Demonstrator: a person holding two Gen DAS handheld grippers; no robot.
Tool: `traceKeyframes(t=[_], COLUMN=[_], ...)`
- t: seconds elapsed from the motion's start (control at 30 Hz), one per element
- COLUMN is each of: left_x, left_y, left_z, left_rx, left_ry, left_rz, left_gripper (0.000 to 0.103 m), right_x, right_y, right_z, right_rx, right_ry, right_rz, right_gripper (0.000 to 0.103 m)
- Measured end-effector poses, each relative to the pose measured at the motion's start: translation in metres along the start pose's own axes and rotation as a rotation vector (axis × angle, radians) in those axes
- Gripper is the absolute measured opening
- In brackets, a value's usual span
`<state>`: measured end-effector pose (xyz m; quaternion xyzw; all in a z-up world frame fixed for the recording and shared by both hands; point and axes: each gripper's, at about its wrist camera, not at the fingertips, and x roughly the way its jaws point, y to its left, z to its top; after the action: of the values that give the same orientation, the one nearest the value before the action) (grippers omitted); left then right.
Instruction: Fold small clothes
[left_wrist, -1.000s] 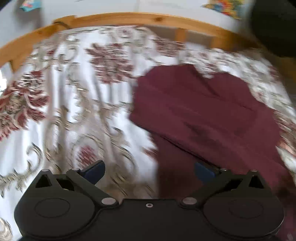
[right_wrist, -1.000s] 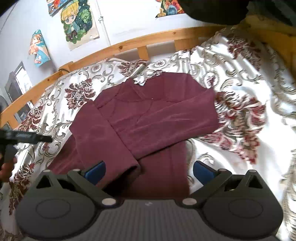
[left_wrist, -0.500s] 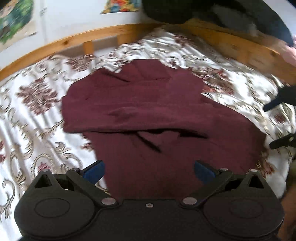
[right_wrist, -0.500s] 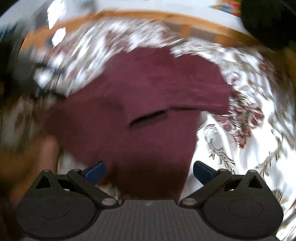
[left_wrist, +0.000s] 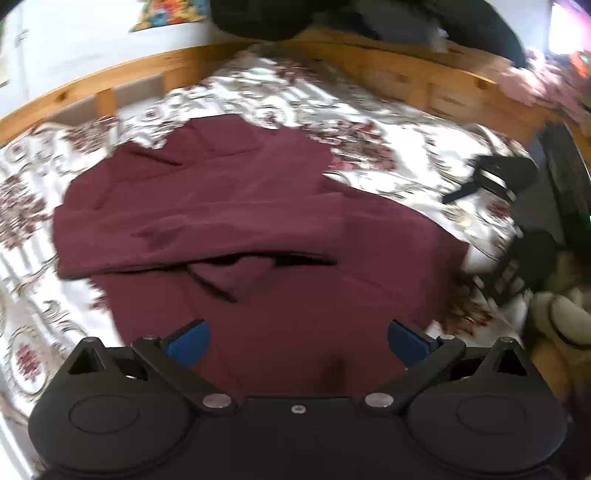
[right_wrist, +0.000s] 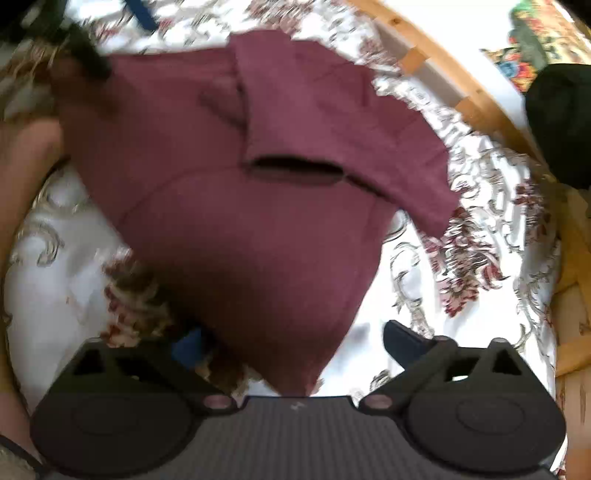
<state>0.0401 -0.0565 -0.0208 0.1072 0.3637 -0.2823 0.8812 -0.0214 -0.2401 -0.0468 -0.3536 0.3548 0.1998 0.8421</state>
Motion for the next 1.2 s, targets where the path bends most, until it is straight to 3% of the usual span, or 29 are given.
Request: traceKeyframes(t=[0.07, 0.2, 0.33, 0.5, 0.67, 0.7, 0.8, 0.83, 1.0, 1.2], left_x=[0.003, 0.014, 0.027, 0.051, 0.058, 0.057, 0.054, 0.054, 0.049, 0.043], left_y=[-0.01, -0.023, -0.033, -0.053, -0.041, -0.04, -0.035, -0.032, -0.022, 0.001], left_z=[-0.002, -0.001, 0.002, 0.002, -0.001, -0.002, -0.005, -0.006, 0.001, 0.017], left_rx=[0.036, 0.074, 0.069, 0.163, 0.07, 0.077, 0.086, 0.078, 0.035, -0.077], left_ry=[0.008, 0.035, 0.054, 0.097, 0.143, 0.142, 0.144, 0.145, 0.131, 0.099], left_rz=[-0.023, -0.072, -0.116, 0.023, 0.004, 0.014, 0.049, 0.05, 0.038, 0.049], left_gripper=[0.102, 0.102, 0.102, 0.102, 0.102, 0.102, 0.102, 0.102, 0.102, 0.101], right_x=[-0.008, -0.015, -0.011, 0.003, 0.009, 0.007, -0.001, -0.004, -0.015, 0.003], right_y=[-0.006, -0.022, -0.055, -0.093, -0.101, -0.098, -0.081, -0.072, -0.024, 0.031], right_z=[0.0, 0.008, 0.014, 0.017, 0.01, 0.008, 0.004, 0.004, 0.005, 0.012], right_rx=[0.046, 0.135, 0.399, 0.615, 0.618, 0.595, 0.463, 0.409, 0.095, -0.193], right_ry=[-0.049, -0.123, -0.175, -0.223, -0.199, -0.184, -0.117, -0.099, -0.021, 0.002], right_rz=[0.026, 0.142, 0.339, 0.452, 0.452, 0.449, 0.387, 0.369, 0.238, 0.041], right_gripper=[0.078, 0.031, 0.02, 0.014, 0.014, 0.019, 0.069, 0.073, 0.085, 0.086])
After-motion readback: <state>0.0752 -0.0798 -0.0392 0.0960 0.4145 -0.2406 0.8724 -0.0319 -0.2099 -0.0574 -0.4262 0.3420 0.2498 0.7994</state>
